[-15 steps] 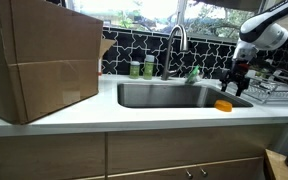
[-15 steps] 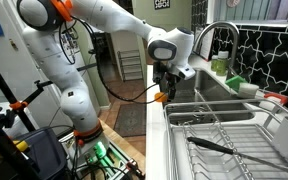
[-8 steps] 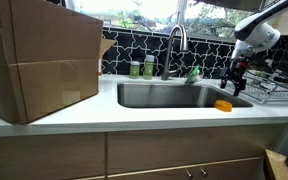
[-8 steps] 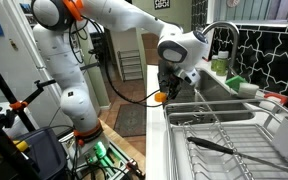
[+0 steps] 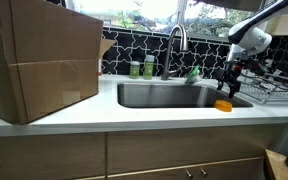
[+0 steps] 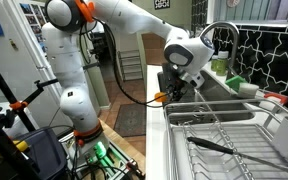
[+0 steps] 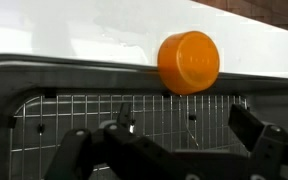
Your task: Remove the orange bowl from the sink
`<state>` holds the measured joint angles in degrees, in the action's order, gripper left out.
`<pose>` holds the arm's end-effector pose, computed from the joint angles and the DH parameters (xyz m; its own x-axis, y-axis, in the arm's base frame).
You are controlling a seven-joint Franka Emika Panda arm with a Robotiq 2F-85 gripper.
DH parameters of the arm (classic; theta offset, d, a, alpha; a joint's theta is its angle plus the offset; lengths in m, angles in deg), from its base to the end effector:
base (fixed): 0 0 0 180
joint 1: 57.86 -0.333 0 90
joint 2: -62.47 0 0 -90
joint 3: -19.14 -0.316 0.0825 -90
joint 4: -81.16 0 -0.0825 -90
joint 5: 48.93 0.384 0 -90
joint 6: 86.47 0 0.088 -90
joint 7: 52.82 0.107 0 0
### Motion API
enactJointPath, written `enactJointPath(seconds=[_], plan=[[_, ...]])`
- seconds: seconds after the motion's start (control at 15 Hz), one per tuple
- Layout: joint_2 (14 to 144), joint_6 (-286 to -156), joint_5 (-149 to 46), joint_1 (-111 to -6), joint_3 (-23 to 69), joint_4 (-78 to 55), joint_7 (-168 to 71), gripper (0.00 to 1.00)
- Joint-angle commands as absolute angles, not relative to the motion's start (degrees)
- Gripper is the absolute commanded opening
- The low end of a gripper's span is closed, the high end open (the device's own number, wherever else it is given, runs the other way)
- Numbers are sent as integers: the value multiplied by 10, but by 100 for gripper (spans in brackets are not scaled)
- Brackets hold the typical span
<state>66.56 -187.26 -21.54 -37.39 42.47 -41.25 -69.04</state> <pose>0.3907 -0.3167 0.3554 0.7808 -0.5313 -0.3286 -0.6238 -0.6347 -0.4561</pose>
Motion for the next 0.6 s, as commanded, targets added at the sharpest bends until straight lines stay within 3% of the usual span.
enactJointPath(seconds=[0.0, 0.53], plan=[[696, -1849, -225, -360, 412, -382, -791, 100], [755, -1792, -232, -338, 389, -335, -1036, 100]])
